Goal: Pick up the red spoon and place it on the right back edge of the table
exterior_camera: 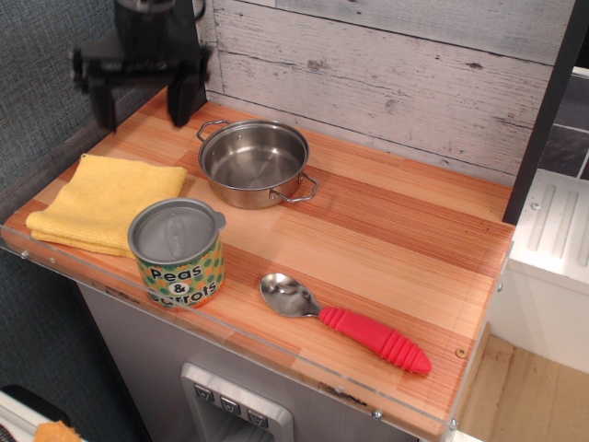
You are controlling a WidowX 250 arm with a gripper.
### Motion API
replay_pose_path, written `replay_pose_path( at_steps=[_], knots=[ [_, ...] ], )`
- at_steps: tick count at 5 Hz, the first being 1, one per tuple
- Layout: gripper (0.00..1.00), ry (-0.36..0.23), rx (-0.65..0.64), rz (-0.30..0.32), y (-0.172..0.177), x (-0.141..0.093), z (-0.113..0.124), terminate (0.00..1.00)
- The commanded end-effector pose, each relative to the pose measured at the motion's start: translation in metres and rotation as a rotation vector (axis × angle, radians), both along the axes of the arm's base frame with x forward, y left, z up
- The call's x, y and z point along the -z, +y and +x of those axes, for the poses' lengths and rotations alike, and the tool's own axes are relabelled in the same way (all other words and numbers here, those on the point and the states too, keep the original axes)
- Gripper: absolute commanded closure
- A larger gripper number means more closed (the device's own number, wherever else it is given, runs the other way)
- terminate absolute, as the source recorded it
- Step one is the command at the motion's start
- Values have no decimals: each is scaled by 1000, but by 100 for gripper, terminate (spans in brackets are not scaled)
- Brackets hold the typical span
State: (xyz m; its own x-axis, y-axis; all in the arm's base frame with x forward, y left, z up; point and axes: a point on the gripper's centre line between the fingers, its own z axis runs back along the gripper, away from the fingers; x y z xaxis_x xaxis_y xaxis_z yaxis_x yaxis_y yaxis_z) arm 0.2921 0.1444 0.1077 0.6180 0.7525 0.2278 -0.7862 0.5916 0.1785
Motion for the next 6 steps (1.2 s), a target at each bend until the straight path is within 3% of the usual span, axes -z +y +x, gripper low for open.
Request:
replay_pose_path(
  at_steps=[1,3,4,5,6],
  knots=[
    [0,-42,-131,-103,-73,-14,-15,0],
    [0,-68,-209,-253,-149,2,-34,0],
    [0,-37,-265,-289,-184,18,-40,0],
    [0,-83,-400,-251,-207,34,-41,0],
    [0,-124,-439,-252,-214,46,-34,0]
  ],
)
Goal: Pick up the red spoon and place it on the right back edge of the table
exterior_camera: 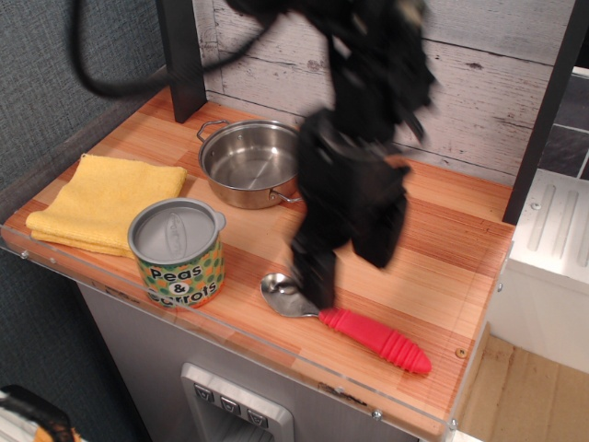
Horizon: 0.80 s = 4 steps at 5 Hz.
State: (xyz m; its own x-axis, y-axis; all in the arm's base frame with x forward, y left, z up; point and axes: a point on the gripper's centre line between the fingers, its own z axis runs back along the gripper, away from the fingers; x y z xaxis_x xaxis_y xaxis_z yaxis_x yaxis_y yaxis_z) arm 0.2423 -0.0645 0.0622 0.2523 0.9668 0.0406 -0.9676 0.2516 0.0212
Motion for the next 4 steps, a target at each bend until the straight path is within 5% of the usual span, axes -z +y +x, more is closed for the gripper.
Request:
replay_pose_path(
  at_steps=[1,4],
  knots=[
    [0,-64,-78,-22,-3,15,22,0],
    [0,-53,-166,-11,2,43,14,0]
  ],
)
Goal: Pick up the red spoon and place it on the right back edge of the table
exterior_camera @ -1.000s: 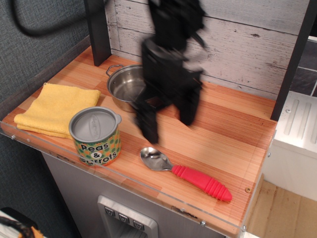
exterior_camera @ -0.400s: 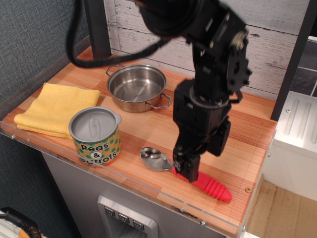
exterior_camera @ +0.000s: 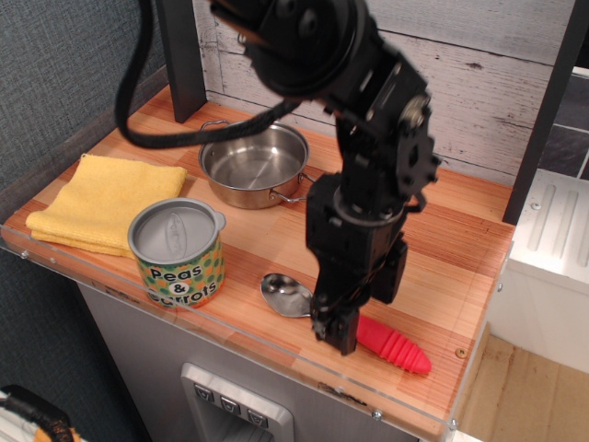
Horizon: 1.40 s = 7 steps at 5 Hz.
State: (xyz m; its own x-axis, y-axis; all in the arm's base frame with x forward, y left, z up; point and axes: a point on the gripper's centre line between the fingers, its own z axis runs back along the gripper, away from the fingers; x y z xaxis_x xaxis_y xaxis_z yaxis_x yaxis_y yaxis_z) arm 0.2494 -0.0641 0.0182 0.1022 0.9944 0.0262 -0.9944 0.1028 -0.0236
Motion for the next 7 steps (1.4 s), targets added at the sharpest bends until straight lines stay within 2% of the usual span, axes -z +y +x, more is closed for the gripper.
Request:
replay_pose_path(
  at_steps=[1,2,4,5,6,7],
  knots=[
    [0,-22,-33,7,4,4,4,0],
    [100,-18,-12,17,2,5,3,0],
    [100,-31,51,42,5,-5,3,0],
    [100,-70,204,89,8,-25,12,0],
    [100,-49,392,92,10,-37,20,0],
    [100,-25,566,185,2,-46,24,0]
  ],
)
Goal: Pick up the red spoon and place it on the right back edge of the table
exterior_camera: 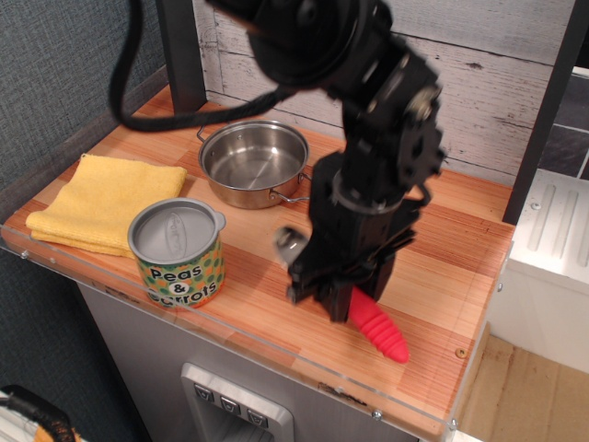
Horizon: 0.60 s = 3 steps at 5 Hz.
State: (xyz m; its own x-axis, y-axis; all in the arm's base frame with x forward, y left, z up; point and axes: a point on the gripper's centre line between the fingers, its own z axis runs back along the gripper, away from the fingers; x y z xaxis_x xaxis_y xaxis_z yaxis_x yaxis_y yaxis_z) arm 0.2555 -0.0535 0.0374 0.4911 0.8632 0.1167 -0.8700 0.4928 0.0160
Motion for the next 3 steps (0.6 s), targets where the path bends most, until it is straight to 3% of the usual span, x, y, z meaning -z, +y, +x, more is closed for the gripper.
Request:
replay_pose_path(
  at_steps=[1,2,3],
  knots=[
    [100,-53,408,101,-18,-28,25,0],
    [100,-74,602,110,-24,-25,31,0],
    [100,-133,721,79,-28,-19,46,0]
  ],
)
